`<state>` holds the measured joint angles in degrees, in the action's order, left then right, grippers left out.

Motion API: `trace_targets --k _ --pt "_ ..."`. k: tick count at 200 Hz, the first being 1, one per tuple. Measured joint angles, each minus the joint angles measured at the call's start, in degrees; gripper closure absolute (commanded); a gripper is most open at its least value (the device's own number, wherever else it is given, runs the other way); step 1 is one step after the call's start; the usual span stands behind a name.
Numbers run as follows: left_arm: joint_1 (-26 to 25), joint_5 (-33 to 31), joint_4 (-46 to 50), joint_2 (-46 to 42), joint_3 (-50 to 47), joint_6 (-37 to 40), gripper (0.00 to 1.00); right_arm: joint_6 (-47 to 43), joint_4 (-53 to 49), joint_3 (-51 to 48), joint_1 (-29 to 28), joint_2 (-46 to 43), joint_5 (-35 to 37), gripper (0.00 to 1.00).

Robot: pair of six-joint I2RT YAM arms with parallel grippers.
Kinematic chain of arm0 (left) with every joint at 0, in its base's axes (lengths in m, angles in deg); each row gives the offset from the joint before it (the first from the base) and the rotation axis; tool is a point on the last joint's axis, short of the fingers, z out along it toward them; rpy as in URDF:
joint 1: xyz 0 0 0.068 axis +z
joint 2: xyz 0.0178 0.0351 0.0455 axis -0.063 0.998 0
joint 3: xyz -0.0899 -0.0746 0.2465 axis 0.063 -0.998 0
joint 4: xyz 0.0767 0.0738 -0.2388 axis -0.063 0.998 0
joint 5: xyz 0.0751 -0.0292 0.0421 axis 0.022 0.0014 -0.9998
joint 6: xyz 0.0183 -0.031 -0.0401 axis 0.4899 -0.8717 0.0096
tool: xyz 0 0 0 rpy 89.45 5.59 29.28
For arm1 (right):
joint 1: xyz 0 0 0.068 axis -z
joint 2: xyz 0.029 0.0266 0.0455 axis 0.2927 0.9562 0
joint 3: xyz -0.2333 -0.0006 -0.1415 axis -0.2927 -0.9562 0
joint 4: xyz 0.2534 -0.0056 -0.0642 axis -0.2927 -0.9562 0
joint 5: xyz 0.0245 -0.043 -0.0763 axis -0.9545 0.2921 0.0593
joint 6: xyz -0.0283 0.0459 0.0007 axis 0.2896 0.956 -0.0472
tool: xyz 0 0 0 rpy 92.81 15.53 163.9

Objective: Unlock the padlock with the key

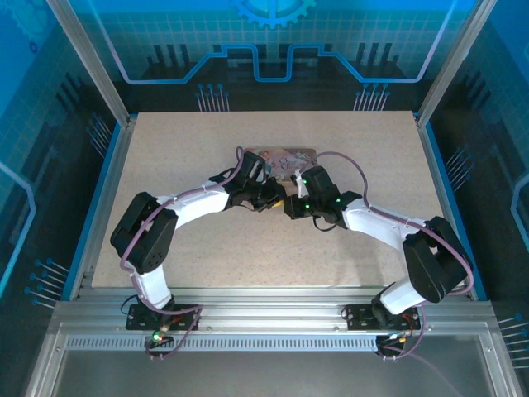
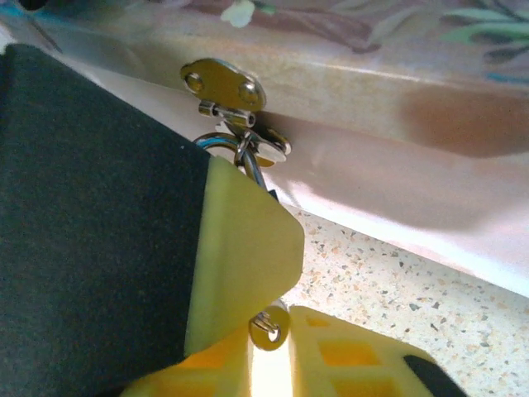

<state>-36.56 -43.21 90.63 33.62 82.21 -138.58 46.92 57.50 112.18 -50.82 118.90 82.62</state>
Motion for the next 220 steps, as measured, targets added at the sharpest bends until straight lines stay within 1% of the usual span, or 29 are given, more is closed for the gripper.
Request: trace_targets --k 26,56,90,125,149,201,220 --pt "-0.1 0.2 0.0 -0.1 0.0 0.0 0.97 0.9 2.3 -2.4 0.1 -1.0 0.4 0.64" --pt "-0.1 0.5 0.0 -0.1 0.0 0.0 0.97 1.4 3.6 -3.8 0.1 -2.3 0.7 0.63" --pt "-0.1 0.8 -0.1 -0.1 0.0 0.0 0.97 2.4 10.2 -7.6 0.1 -4.1 0.6 0.59" --pt "-0.1 0.9 -0.1 -0.1 0.0 -0.1 0.97 3.3 14.4 -9.7 0.4 -4.7 0.6 0.59" --pt "0.0 1.2 -0.4 -0.1 0.0 -0.1 0.97 3.3 15.0 -9.7 0.5 -4.7 0.4 0.62" --pt "0.2 1.3 -0.3 -0.2 0.0 -0.1 0.97 3.3 15.6 -9.5 0.5 -3.8 -0.5 0.64" --pt "0.3 1.3 -0.3 -0.2 0.0 -0.1 0.97 2.9 15.6 -9.0 0.5 -3.3 -0.6 0.67"
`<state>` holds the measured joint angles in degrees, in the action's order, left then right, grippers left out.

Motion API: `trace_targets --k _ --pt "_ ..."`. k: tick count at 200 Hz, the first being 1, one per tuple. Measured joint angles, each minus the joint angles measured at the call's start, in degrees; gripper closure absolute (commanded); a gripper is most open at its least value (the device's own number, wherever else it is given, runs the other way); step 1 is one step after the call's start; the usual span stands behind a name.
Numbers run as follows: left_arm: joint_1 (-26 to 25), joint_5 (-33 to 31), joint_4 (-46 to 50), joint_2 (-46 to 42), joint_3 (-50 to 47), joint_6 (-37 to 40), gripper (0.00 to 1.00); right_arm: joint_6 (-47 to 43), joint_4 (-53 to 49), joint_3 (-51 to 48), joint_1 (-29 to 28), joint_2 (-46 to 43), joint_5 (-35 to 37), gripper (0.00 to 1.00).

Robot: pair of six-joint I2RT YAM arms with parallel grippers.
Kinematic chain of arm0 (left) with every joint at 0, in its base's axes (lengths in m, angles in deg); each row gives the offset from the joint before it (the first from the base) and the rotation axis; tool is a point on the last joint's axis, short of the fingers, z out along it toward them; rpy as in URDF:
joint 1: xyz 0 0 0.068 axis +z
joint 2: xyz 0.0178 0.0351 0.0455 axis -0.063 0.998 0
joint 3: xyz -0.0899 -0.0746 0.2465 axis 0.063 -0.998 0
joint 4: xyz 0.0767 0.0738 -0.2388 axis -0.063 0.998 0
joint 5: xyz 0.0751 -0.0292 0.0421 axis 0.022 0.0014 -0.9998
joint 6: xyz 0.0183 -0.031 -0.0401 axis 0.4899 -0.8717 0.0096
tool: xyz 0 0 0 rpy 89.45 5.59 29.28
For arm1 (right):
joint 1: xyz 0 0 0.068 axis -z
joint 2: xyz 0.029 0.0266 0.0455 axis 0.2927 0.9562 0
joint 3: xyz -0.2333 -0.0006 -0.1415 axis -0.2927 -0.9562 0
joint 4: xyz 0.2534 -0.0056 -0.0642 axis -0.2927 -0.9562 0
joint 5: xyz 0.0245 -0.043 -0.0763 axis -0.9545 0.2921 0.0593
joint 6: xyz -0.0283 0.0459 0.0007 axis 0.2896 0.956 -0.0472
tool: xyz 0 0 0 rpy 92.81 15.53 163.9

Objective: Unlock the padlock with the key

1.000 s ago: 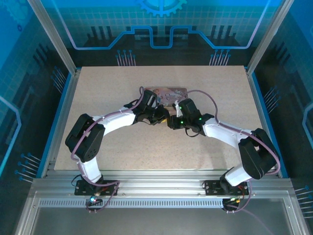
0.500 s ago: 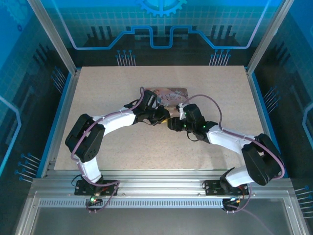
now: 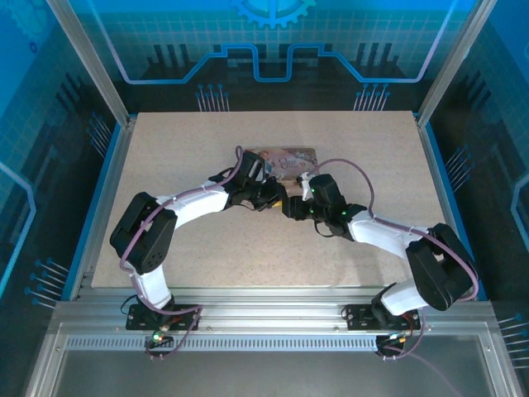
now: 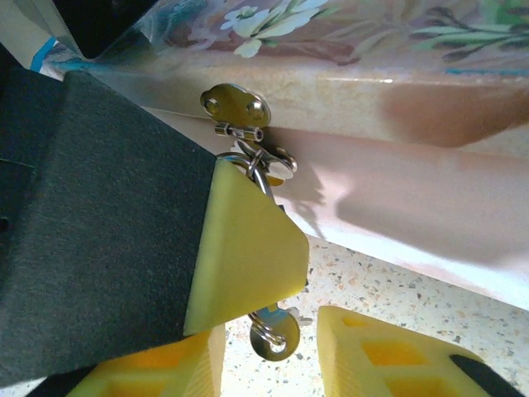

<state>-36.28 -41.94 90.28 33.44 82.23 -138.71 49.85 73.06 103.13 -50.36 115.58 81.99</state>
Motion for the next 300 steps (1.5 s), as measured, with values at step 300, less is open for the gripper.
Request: trace_targets --k 300 --pt "0.8 -1.9 -7.4 -0.2 -9.2 -1.6 0.62 -4.5 2.7 1.1 -0.3 10.1 -1.6 1.00"
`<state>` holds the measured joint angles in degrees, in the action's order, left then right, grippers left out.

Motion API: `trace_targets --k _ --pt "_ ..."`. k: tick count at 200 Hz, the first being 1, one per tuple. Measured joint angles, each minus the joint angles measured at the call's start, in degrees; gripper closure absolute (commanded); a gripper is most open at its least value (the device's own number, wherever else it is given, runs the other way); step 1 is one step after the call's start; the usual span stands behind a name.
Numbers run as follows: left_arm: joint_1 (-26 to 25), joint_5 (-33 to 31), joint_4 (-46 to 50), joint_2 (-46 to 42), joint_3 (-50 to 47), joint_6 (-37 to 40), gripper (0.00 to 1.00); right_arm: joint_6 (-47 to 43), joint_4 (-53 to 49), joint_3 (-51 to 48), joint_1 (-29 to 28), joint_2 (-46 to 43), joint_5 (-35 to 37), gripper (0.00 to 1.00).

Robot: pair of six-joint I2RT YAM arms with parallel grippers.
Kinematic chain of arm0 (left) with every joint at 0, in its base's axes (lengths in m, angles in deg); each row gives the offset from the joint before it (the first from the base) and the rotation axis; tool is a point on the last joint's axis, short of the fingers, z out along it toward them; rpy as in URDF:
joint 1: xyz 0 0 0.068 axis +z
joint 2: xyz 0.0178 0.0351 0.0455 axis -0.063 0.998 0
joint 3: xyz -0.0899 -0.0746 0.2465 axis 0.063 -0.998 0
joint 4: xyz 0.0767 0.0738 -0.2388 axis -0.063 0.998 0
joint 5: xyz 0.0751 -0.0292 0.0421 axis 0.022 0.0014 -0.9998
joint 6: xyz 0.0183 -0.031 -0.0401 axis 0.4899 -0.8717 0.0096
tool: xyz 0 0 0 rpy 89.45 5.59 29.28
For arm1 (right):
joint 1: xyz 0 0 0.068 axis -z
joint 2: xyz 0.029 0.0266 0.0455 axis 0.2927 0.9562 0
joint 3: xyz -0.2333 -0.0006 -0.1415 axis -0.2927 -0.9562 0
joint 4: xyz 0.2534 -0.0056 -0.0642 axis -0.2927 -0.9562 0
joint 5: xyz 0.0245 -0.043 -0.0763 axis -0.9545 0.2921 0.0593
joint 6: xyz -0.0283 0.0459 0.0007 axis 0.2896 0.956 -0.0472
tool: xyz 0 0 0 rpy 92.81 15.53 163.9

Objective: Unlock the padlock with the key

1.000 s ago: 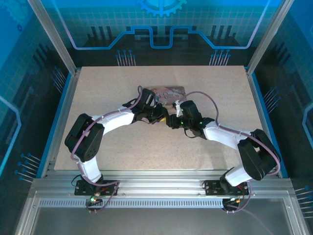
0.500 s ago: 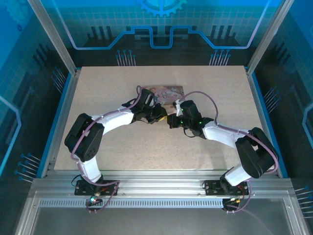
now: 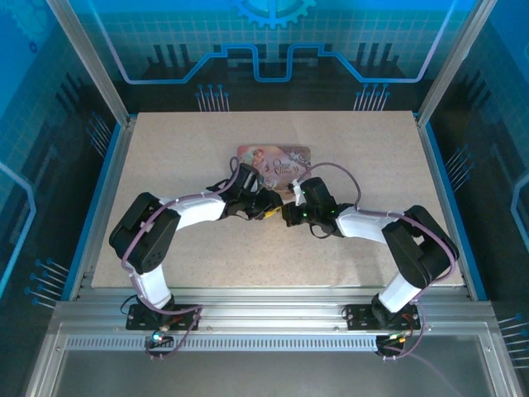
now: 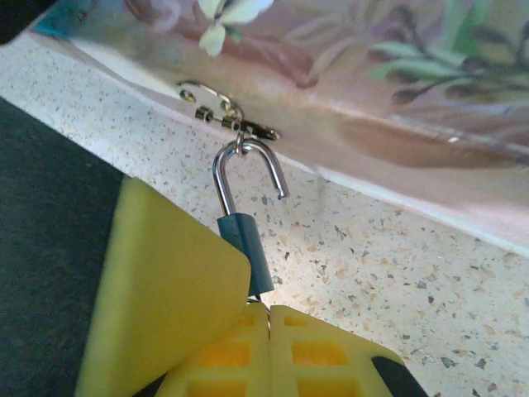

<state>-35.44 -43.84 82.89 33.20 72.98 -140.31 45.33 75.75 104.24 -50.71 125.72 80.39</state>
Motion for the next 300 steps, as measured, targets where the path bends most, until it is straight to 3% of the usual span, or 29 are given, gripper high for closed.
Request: trace_targets --k 167,251,300 --pt "4.3 -0.2 -4.0 -10.5 -11.5 0.4 0.56 -12.0 -8.8 5.8 0.0 2.9 -0.1 1.00" --pt "7.5 -1.1 -2.9 -13.0 -11.7 2.5 0.56 -27.7 -18.1 12.4 0.0 3.5 4.9 1.00" --pt "8.4 -1.1 -2.9 -13.3 -11.9 3.2 0.55 -31.4 -19.9 14.4 -0.1 4.9 5.4 1.00"
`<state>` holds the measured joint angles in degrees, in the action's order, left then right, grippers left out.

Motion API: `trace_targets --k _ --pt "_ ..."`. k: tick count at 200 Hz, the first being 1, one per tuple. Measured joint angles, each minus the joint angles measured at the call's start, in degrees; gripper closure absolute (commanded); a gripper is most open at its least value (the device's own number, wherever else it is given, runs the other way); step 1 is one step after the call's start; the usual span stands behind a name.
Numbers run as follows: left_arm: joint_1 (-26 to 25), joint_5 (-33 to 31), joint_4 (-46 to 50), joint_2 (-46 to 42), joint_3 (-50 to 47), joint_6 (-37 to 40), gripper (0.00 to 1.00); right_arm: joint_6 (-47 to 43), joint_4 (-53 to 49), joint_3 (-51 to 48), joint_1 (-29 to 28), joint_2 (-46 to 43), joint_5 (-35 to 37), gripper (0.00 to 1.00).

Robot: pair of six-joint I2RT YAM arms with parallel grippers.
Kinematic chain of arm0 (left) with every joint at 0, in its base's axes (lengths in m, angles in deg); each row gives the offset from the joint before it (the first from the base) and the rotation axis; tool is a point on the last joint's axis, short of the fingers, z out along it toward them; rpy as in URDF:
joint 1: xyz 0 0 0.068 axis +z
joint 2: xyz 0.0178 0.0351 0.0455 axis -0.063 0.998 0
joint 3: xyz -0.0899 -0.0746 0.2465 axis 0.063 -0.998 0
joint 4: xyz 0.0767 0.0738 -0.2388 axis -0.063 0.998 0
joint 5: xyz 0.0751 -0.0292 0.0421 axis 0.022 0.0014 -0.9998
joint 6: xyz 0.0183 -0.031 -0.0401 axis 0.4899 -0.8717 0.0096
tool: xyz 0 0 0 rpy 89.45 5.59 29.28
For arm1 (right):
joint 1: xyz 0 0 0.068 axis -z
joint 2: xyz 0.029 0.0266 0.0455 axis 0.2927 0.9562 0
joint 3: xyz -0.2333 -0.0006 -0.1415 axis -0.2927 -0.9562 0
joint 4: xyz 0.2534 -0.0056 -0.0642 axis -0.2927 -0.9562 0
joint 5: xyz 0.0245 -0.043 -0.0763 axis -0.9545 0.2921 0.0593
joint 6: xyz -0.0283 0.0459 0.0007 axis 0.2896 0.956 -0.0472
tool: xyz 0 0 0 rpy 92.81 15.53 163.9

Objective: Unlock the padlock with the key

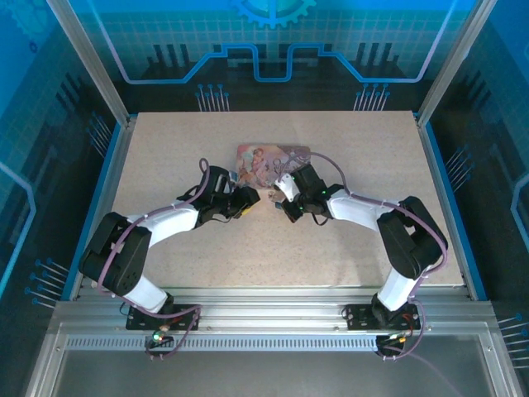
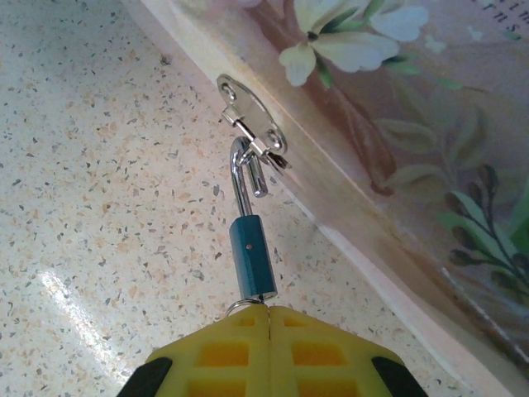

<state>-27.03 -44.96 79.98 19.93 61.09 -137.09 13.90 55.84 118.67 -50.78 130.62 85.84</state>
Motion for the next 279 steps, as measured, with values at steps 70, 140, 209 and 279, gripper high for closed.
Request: trace_targets --k 70,140,209,279 --pt "0.6 0.5 -0.1 -0.7 -1.1 0.2 0.48 -2.1 -0.2 0.4 0.0 0.0 0.0 1.00" --pt "0.7 4.0 0.0 -0.7 -4.0 1.1 0.48 -5.2 -0.7 2.6 0.0 0.7 -0.5 1.00" --pt "0.7 4.5 0.4 -0.8 -4.8 1.4 0.48 -5.5 -0.7 4.6 0.1 2.5 -3.2 1.00" --pt "0.7 4.6 0.4 -1.4 -4.8 1.5 0.48 0.2 1.8 4.9 4.2 3.0 -13.7 1.00"
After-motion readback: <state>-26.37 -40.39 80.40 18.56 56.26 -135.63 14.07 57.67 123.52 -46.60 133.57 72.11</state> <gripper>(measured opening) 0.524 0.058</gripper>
